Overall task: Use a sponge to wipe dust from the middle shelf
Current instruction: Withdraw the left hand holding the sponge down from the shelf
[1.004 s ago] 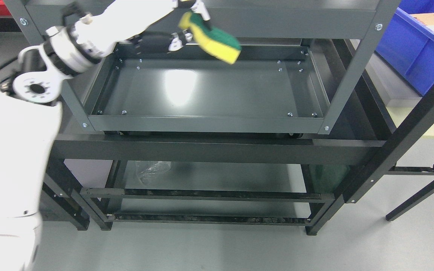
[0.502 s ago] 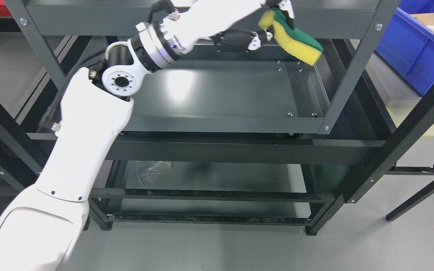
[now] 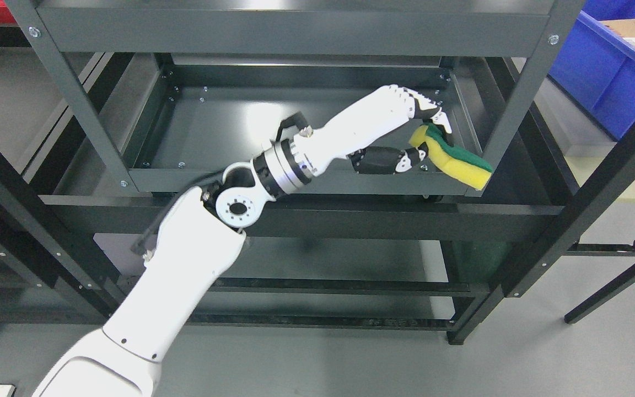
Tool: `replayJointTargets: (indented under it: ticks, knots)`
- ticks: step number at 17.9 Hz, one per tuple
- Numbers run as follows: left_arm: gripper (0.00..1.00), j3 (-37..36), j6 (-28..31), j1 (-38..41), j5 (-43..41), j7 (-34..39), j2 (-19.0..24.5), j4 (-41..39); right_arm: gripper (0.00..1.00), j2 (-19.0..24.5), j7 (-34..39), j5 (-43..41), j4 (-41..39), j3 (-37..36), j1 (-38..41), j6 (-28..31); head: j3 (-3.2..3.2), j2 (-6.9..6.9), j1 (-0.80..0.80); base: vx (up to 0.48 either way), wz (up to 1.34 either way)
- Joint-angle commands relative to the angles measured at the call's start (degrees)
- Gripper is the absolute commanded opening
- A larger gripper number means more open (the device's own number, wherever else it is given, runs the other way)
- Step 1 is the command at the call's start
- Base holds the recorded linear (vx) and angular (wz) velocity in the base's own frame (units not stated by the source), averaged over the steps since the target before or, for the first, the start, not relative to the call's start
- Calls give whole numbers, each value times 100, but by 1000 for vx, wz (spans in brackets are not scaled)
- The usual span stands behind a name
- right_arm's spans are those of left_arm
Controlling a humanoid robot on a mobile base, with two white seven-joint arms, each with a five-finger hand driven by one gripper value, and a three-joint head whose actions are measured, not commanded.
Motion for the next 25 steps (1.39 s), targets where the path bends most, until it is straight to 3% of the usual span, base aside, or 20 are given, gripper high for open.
replayJointTargets:
  ticks: [1,6,8,14,18,25]
  knots:
    - [2,1150,75,1691,711,568,-173,45,100,-100,1,0,-100,-1,0,-5,0,0,0,0,0]
    - [5,2575,1742,2755,1080,2149,-173,-1253,100,-100,1,0,-100,-1,0,-5,0,0,0,0,0]
    - [5,2780,2131,3063,1554,2151,-173,-1816,100,-100,1,0,-100,-1,0,-5,0,0,0,0,0]
    - [4,3051,2229,3513,1582,2195,-173,-2671,100,-100,1,0,-100,-1,0,-5,0,0,0,0,0]
    - [4,3465,2335,3460,1608,2169,-173,-2680,100,-100,1,0,-100,-1,0,-5,0,0,0,0,0]
    - [4,3457,2423,3530,1766,2160,-173,-2654,100,-100,1,0,-100,-1,0,-5,0,0,0,0,0]
